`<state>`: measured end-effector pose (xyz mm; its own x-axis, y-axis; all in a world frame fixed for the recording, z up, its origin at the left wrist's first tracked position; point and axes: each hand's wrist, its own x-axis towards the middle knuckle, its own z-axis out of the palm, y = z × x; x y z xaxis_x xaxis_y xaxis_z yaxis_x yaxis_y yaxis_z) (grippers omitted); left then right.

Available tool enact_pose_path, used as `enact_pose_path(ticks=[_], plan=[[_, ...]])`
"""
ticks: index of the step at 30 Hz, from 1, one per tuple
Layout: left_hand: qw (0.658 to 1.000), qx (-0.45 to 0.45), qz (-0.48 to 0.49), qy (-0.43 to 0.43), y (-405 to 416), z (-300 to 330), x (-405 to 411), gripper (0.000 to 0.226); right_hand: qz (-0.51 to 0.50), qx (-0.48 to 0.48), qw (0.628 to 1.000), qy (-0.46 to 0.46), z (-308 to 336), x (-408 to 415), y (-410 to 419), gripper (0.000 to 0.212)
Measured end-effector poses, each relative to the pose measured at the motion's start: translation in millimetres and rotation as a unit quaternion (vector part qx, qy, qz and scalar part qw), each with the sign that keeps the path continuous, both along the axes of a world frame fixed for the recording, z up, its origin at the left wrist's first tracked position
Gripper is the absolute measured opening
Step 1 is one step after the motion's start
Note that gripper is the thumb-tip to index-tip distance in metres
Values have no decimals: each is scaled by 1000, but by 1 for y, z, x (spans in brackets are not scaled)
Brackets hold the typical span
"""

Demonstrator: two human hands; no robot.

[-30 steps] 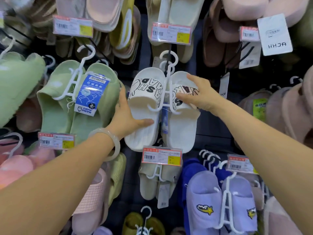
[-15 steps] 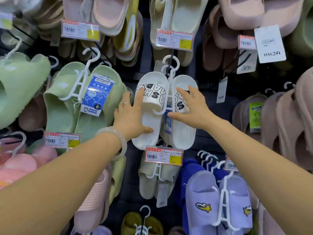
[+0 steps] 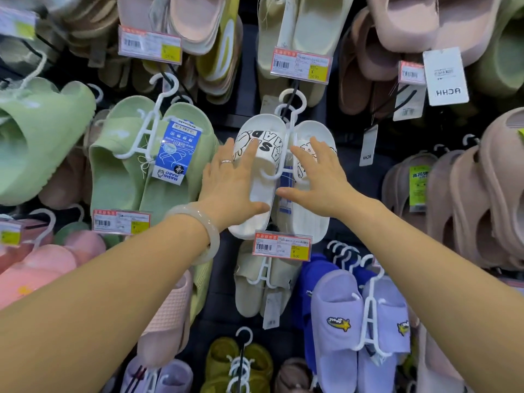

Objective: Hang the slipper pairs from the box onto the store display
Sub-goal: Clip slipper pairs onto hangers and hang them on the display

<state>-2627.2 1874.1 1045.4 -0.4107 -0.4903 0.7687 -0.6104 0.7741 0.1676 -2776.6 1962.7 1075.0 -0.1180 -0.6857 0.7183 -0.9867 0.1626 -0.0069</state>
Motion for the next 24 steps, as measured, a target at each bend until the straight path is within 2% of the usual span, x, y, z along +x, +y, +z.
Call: enact_pose_path(ticks=[6, 10, 13, 19, 24], plan=[[997, -21, -68, -19, 14, -34, 9, 104, 16, 20, 1000, 1, -34, 34, 6, 83], [993, 14, -115, -29, 22, -76, 27, 98, 41, 24, 998, -35, -87, 57, 17, 79], [986, 30, -144, -76, 27, -126, 44, 97, 30, 71, 996, -48, -137, 67, 28, 77], [967, 130, -129, -176, 33, -230, 61, 105, -5, 162, 982, -97, -241, 80, 39, 77], [926, 244, -116, -264, 46, -339, 82, 103, -27, 305, 936, -174, -362, 96, 49, 82]])
